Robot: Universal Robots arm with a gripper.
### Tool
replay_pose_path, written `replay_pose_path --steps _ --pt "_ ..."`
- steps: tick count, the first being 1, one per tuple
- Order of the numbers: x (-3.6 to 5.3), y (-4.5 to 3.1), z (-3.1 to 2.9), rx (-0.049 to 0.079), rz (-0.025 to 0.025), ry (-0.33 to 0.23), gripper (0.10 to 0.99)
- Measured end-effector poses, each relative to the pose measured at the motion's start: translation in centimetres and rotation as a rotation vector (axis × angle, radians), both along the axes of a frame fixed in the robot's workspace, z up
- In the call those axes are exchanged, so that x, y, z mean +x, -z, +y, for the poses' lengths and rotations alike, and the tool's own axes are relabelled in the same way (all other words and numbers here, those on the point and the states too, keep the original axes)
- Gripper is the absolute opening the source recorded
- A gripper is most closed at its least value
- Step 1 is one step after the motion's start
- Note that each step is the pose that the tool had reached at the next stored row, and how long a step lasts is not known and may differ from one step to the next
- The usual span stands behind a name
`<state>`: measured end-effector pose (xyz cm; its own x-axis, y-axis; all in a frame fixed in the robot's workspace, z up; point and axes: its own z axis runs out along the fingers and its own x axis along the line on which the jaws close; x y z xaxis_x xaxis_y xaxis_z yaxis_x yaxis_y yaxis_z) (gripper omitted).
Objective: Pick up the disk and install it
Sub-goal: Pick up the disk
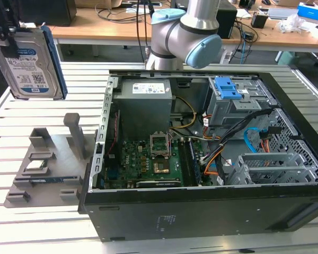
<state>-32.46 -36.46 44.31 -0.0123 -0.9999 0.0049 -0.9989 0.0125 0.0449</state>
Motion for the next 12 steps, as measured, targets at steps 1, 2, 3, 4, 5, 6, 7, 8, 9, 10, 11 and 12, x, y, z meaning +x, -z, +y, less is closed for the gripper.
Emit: replay_pose_path --steps 1,2,3,4,5,6,7,8,9,10,11,12 --pt "0.01 -0.14 0.00 0.000 0.0001 0.000 0.361" --pt "0.01 -0.26 0.00 0.000 0.0001 0.000 0.361" --pt "0.02 -0.37 0.00 0.000 0.0001 0.000 0.361" --pt "0.02 -0.50 0.00 0.000 0.0000 0.000 0.361" --pt "0.03 -0.69 0.01 0.000 0.0001 0.000 0.361" --pt "0.03 -0.82 0.01 0.000 0.0000 0.000 0.361" --pt "0.04 -0.98 0.01 0.000 0.0000 0.000 0.361" --pt "0.05 -1.09 0.01 0.000 0.0001 0.000 0.361" --pt "0.06 -1.24 0.01 0.000 0.0001 0.000 0.361" --pt "0.06 -1.34 0.01 0.000 0.0001 0.000 0.361" --pt "0.07 -1.52 0.01 0.000 0.0001 0.000 0.361" --pt "0.08 -1.63 0.01 0.000 0.0000 0.000 0.361"
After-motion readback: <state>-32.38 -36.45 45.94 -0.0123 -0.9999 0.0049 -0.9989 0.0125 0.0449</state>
